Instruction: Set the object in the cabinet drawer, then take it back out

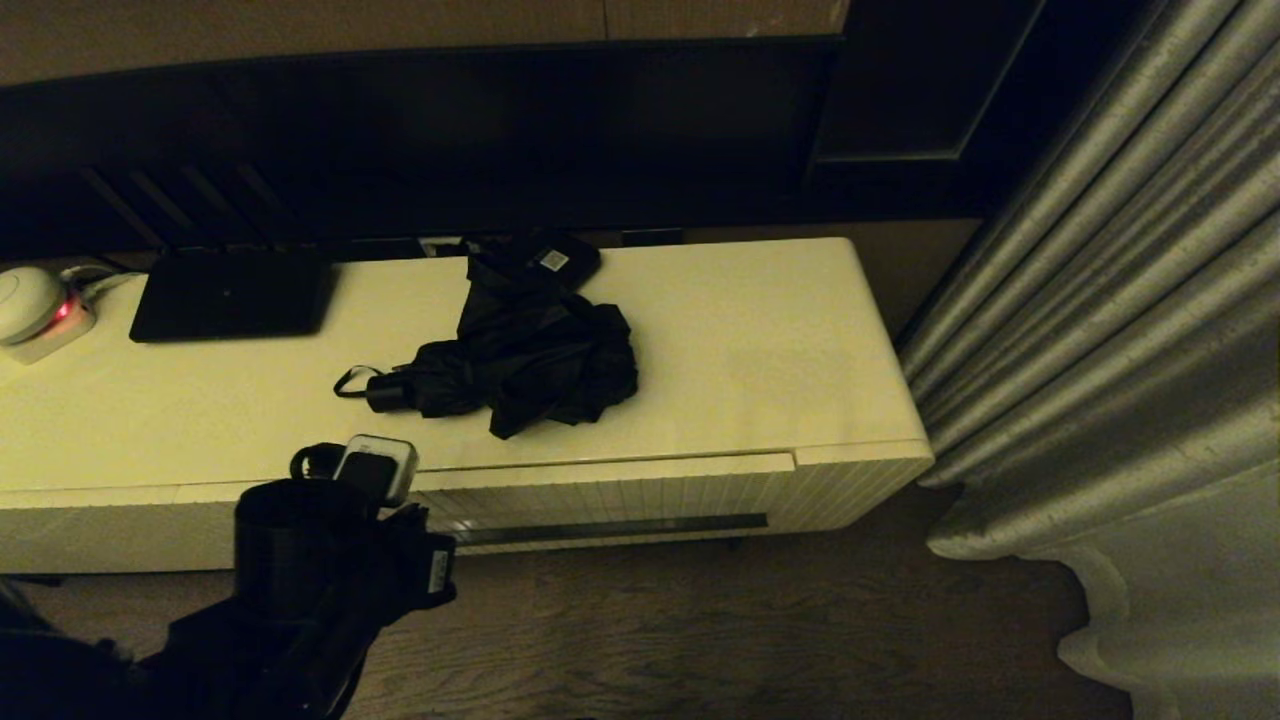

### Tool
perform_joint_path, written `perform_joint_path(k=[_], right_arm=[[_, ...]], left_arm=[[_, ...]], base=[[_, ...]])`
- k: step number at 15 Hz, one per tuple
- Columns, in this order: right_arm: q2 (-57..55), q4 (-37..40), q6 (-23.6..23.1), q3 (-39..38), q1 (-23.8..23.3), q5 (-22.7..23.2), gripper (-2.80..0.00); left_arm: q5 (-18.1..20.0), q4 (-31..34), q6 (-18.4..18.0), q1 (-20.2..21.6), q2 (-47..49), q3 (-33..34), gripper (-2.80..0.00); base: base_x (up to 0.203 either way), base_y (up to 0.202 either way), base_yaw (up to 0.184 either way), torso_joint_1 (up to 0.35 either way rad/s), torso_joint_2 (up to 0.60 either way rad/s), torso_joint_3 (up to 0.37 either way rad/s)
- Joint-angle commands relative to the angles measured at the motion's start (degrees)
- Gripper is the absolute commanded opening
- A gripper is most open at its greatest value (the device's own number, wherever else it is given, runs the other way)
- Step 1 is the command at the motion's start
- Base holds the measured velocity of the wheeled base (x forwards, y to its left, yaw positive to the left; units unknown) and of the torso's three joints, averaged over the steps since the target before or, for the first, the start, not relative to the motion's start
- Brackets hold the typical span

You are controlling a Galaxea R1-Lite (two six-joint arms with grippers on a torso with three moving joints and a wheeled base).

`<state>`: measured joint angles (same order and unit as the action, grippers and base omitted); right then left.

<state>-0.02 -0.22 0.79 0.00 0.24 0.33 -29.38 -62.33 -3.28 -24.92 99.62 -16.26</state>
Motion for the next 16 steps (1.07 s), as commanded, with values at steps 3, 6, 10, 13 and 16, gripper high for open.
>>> perform_joint_path(k=[3,6,10,13,16], right_arm=[[-0.1,0.0,0.0,0.0,0.0,0.0,-2.80],[-0.1,0.0,0.0,0.0,0.0,0.0,-2.80],[-0.1,0.0,0.0,-0.1,0.0,0.0,-2.80],[-0.1,0.0,0.0,0.0,0.0,0.0,-2.80],[-0.1,0.0,0.0,0.0,0.0,0.0,-2.80]], left_arm=[[-1.0,8.1,-1.5,0.1,-15.2,-0.2,-2.80],[-1.3,22.8,-1.2,0.2,-26.9,-3.3,-2.80],[-8.7,37.7,-0.6,2.5,-40.7,-4.9,-2.80],[-14.1,40.0,-1.0,10.1,-49.9,0.2,-2.80],[-16.7,40.1,-1.6,19.1,-57.8,3.5,-2.80]], base=[[0.000,0.000,0.000,0.000,0.00,0.000],[0.000,0.000,0.000,0.000,0.00,0.000],[0.000,0.000,0.000,0.000,0.00,0.000],[0.000,0.000,0.000,0.000,0.00,0.000],[0.000,0.000,0.000,0.000,0.00,0.000]])
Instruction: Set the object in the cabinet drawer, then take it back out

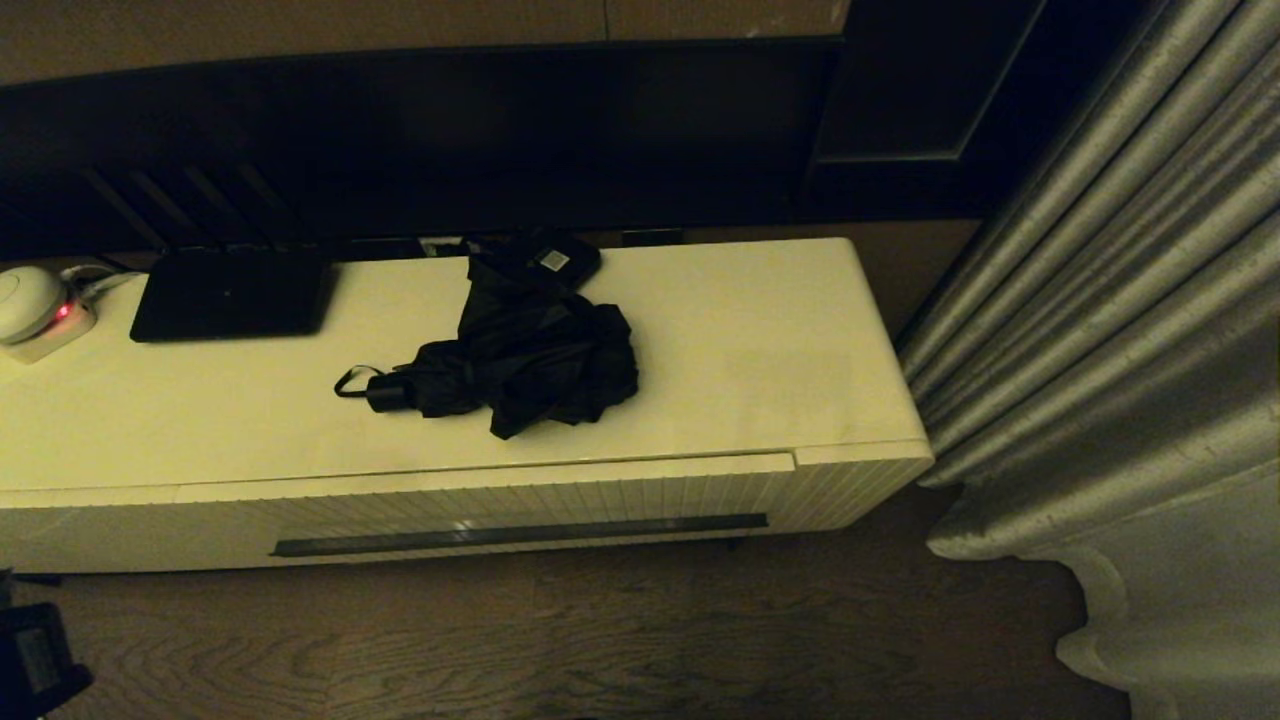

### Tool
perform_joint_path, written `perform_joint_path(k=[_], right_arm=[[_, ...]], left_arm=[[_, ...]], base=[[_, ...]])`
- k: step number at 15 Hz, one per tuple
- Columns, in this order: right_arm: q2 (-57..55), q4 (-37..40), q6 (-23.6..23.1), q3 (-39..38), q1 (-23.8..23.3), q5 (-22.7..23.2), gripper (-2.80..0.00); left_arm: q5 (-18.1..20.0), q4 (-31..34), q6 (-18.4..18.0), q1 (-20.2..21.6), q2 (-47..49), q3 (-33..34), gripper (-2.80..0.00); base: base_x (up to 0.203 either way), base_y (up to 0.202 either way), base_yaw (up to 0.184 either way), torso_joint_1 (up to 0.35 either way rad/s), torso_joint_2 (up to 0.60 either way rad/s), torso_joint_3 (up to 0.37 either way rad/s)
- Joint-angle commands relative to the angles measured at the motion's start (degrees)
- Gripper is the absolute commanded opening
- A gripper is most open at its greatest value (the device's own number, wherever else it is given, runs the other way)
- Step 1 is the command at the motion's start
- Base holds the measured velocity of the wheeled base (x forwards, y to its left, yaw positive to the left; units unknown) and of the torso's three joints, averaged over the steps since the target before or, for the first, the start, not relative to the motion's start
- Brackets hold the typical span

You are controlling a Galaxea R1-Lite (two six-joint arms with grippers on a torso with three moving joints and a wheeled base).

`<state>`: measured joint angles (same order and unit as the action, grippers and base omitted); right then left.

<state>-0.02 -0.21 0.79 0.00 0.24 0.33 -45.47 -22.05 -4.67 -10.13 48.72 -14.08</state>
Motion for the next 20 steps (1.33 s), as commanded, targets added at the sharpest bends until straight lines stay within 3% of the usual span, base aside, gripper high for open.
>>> perform_joint_path(k=[1,3,5,8,11,13,20], right_arm=[[-0.1,0.0,0.0,0.0,0.0,0.0,-2.80],[-0.1,-0.1,0.0,0.0,0.0,0.0,-2.80],[-0.1,0.0,0.0,0.0,0.0,0.0,-2.80],[-0.1,-0.1,0.0,0.0,0.0,0.0,-2.80],[-0.1,-0.1,0.0,0.0,0.0,0.0,-2.80],[-0.1,-0.1,0.0,0.0,0.0,0.0,-2.80],[-0.1,0.0,0.0,-0.1,0.0,0.0,-2.80]], left_arm=[[-0.6,-0.4,-0.4,7.0,-8.6,1.6,-2.80],[0.6,-0.5,-1.0,11.0,-11.2,1.5,-2.80],[8.0,0.0,-3.3,13.1,-16.7,2.8,-2.80],[18.7,0.8,-10.6,15.0,-23.9,7.4,-2.80],[25.5,2.5,-11.5,15.1,-28.3,9.8,-2.80],[30.1,7.5,-11.0,14.7,-32.3,10.2,-2.80],[33.7,16.8,-7.7,10.6,-41.1,13.3,-2.80]], base=[[0.000,0.000,0.000,0.000,0.00,0.000],[0.000,0.000,0.000,0.000,0.00,0.000],[0.000,0.000,0.000,0.000,0.00,0.000],[0.000,0.000,0.000,0.000,0.00,0.000],[0.000,0.000,0.000,0.000,0.00,0.000],[0.000,0.000,0.000,0.000,0.00,0.000],[0.029,0.000,0.000,-0.001,0.00,0.001]])
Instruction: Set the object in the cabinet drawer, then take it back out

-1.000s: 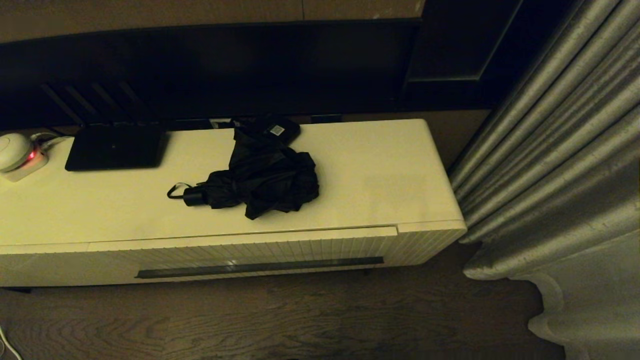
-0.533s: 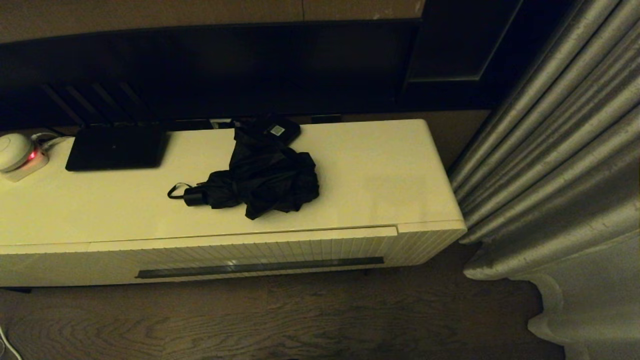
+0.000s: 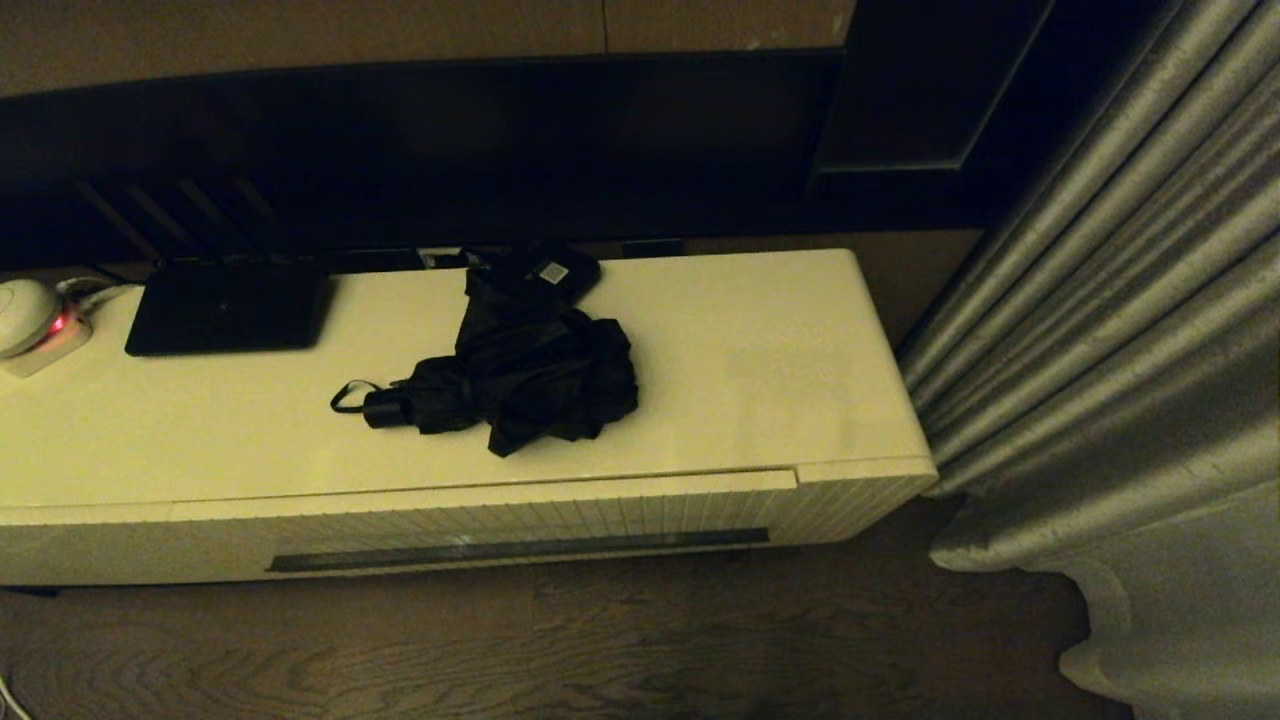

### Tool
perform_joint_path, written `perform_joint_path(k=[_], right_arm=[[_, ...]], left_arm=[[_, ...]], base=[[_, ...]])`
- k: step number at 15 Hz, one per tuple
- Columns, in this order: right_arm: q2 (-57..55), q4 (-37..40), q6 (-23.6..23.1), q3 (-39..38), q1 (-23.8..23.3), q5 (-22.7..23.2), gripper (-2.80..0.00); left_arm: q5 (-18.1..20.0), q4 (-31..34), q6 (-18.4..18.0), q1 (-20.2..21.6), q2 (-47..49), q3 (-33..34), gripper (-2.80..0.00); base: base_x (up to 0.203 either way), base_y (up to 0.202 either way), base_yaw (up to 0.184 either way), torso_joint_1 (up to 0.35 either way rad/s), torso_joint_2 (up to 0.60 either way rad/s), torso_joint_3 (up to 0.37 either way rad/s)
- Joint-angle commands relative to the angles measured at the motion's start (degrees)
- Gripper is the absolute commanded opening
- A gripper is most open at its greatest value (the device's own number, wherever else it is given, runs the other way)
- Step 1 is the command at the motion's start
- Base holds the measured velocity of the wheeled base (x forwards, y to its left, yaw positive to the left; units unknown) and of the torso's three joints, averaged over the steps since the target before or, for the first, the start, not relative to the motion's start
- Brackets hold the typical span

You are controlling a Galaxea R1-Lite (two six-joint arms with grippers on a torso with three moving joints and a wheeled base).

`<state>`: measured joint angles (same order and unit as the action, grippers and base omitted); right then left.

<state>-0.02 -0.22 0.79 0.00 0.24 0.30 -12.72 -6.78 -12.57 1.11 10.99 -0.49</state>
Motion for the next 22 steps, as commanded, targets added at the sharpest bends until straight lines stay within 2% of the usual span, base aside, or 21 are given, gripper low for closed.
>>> perform_joint_path(k=[1,3,6,8,12,13,14,15,18,22], right_arm=[[-0.1,0.0,0.0,0.0,0.0,0.1,-2.80],[-0.1,0.0,0.0,0.0,0.0,0.1,-2.80],[-0.1,0.0,0.0,0.0,0.0,0.1,-2.80],[-0.1,0.0,0.0,-0.1,0.0,0.1,-2.80],[-0.1,0.0,0.0,0.0,0.0,0.1,-2.80],[-0.1,0.0,0.0,0.0,0.0,0.1,-2.80],[-0.1,0.0,0.0,0.0,0.0,0.1,-2.80],[-0.1,0.0,0.0,0.0,0.0,0.1,-2.80],[-0.1,0.0,0.0,-0.1,0.0,0.1,-2.80],[-0.1,0.0,0.0,0.0,0.0,0.1,-2.80]], left_arm=[[3.2,4.5,0.6,-0.7,-5.9,-1.0,-2.80],[8.8,8.6,1.6,-0.8,-9.4,-1.9,-2.80],[9.1,8.1,2.2,-0.8,-11.0,-1.7,-2.80],[10.3,6.0,2.4,-0.9,-11.0,-1.0,-2.80],[10.4,6.4,2.0,-0.8,-11.0,-1.1,-2.80],[11.4,6.4,2.0,-0.8,-11.0,-0.9,-2.80],[14.2,5.7,2.4,-0.8,-11.1,-0.2,-2.80],[14.4,5.6,2.5,-0.8,-11.1,-0.1,-2.80],[14.0,6.9,7.0,-0.8,-11.1,0.6,-2.80],[13.8,6.9,7.8,-0.8,-11.1,0.7,-2.80]], base=[[0.182,0.000,0.000,0.004,0.00,0.002],[0.187,0.000,0.000,0.007,0.00,-0.007],[0.174,0.000,0.003,0.005,0.00,0.001],[0.030,0.000,0.001,0.004,0.00,0.000],[0.000,0.000,0.000,0.000,0.00,0.000],[0.000,0.000,0.000,0.000,0.00,0.000],[0.000,0.000,0.000,0.000,0.00,0.000],[0.000,0.000,0.000,0.000,0.00,0.000],[0.000,0.000,0.000,0.000,0.00,0.000],[0.000,0.000,0.000,0.000,0.00,0.000]])
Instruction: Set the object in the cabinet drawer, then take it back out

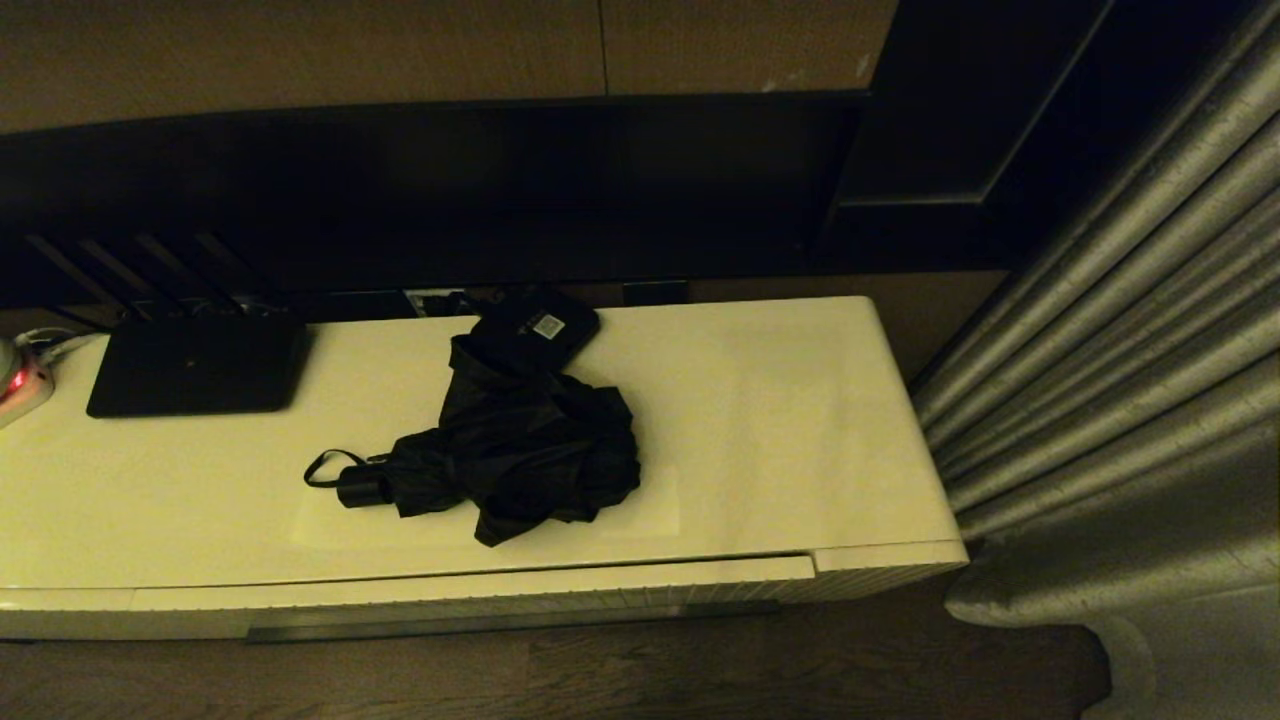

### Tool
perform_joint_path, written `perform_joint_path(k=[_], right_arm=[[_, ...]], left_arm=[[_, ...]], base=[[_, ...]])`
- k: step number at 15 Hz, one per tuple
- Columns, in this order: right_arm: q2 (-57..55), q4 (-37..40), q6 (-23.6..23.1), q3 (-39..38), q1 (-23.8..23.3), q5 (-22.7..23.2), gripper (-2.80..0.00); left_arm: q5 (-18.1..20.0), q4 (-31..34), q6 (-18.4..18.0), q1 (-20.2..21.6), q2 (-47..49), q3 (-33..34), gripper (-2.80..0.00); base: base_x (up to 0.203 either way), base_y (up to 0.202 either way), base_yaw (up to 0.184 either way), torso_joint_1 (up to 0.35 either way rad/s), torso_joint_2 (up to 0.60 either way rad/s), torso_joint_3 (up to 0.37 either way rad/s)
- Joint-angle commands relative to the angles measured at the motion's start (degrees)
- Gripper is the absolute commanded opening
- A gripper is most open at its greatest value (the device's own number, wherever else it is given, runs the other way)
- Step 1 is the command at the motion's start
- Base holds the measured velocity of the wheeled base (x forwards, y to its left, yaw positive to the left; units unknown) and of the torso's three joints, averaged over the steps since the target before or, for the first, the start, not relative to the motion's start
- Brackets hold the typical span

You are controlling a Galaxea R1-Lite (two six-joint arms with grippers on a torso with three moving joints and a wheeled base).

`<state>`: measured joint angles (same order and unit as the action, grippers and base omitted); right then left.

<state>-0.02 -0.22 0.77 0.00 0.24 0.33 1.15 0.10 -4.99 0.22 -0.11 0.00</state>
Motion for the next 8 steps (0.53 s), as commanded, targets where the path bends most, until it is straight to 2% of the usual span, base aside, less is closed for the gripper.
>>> perform_joint_path(k=[1,2,8], right_arm=[[-0.1,0.0,0.0,0.0,0.0,0.0,-2.80],[-0.1,0.0,0.0,0.0,0.0,0.0,-2.80],[-0.1,0.0,0.0,0.0,0.0,0.0,-2.80]], left_arm=[[-0.2,-0.1,1.8,0.0,0.0,0.2,-2.80],[-0.6,-0.2,2.8,0.0,0.0,0.2,-2.80],[-0.8,-0.2,2.9,0.0,0.0,0.2,-2.80]], base=[[0.000,0.000,0.000,0.000,0.00,0.000],[0.000,0.000,0.000,0.000,0.00,0.000],[0.000,0.000,0.000,0.000,0.00,0.000]])
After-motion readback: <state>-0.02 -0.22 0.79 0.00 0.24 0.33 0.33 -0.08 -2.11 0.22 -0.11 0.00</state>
